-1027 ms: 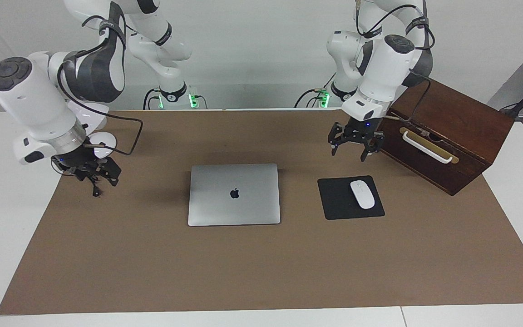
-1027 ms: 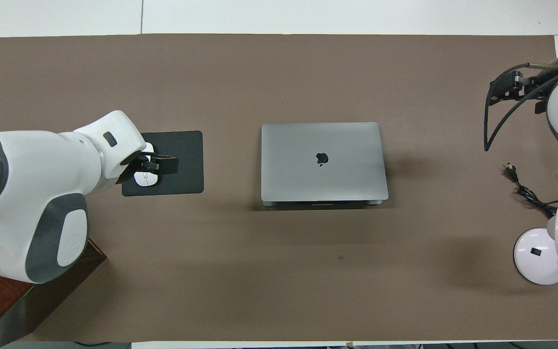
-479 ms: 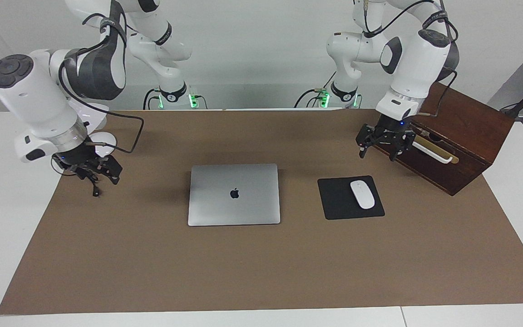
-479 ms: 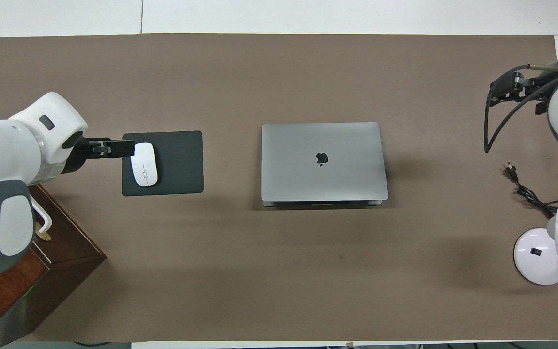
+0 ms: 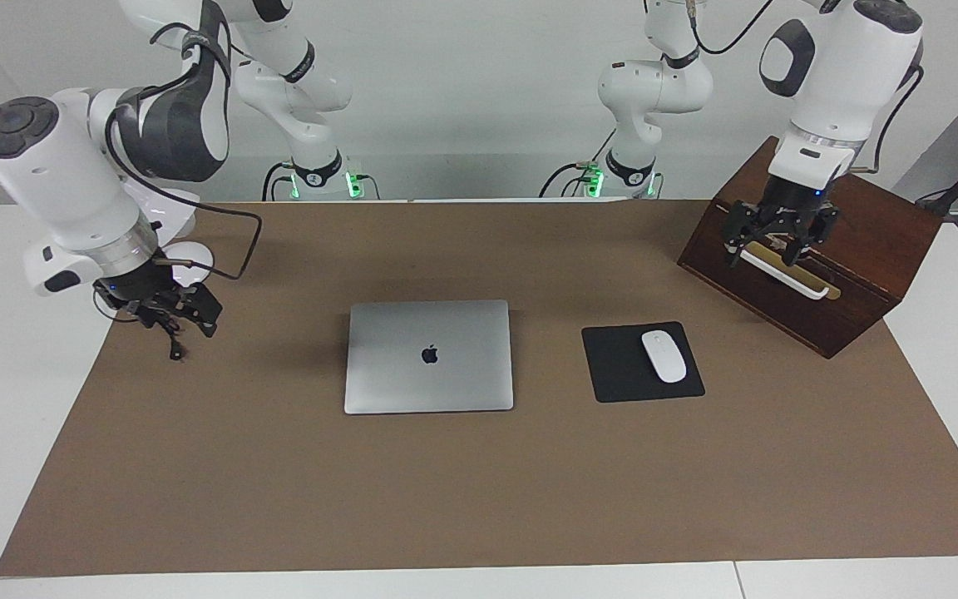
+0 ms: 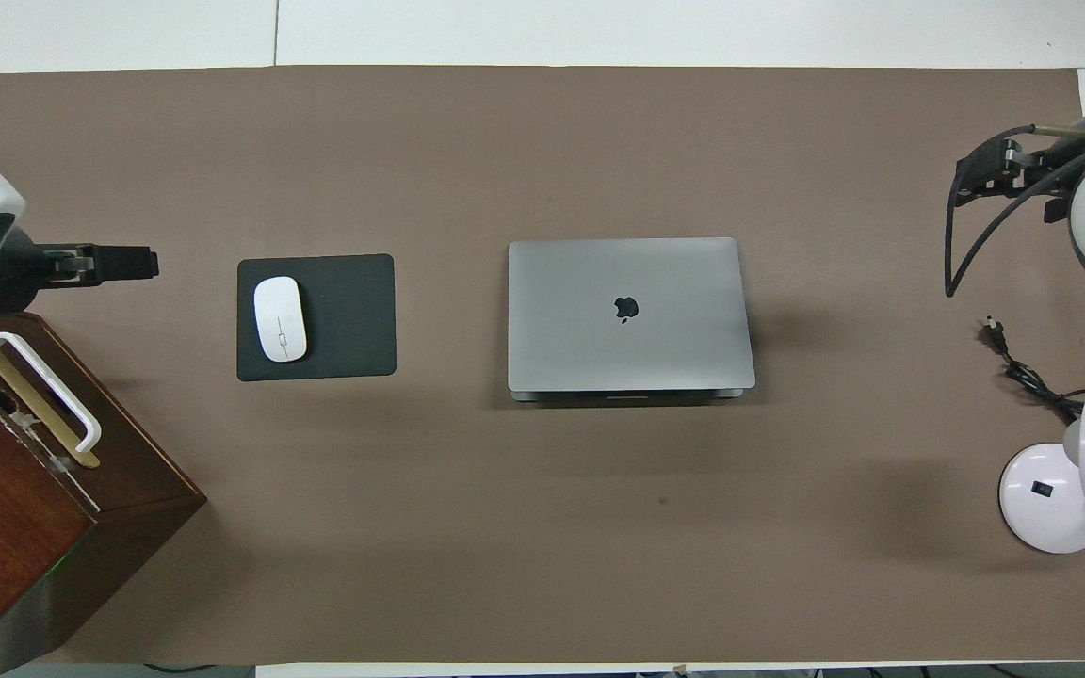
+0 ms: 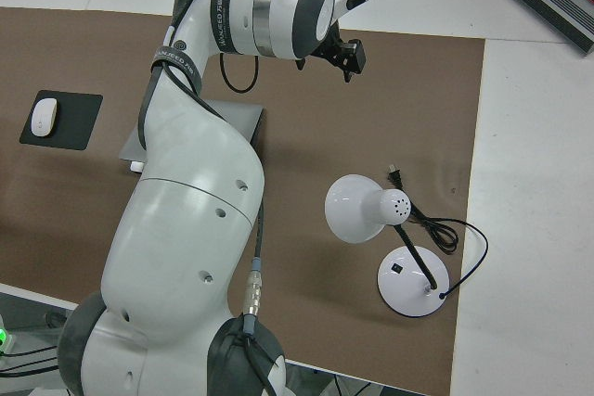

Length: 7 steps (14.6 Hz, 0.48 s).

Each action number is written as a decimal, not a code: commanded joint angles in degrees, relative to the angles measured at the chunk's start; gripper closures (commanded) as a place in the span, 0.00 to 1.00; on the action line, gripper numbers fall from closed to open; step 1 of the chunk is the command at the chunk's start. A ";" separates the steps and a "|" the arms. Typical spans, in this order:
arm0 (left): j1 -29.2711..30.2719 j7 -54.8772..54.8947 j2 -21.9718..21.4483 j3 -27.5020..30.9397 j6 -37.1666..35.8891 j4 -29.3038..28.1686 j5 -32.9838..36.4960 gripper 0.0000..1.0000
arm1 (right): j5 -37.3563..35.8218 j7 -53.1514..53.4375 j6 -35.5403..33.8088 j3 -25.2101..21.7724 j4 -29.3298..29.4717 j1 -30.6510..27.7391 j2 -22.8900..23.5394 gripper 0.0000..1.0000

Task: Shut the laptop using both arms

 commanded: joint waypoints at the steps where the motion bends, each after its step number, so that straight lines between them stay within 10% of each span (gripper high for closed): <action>1: 1.95 -0.07 4.31 -0.40 -10.00 10.08 1.78 0.00 | 1.19 -1.18 0.42 0.24 -1.90 -0.56 -1.52 0.00; 7: 3.08 0.10 5.02 -0.23 -24.25 18.53 2.75 0.00 | 1.19 -1.27 0.42 0.24 -1.82 -0.82 -1.52 0.00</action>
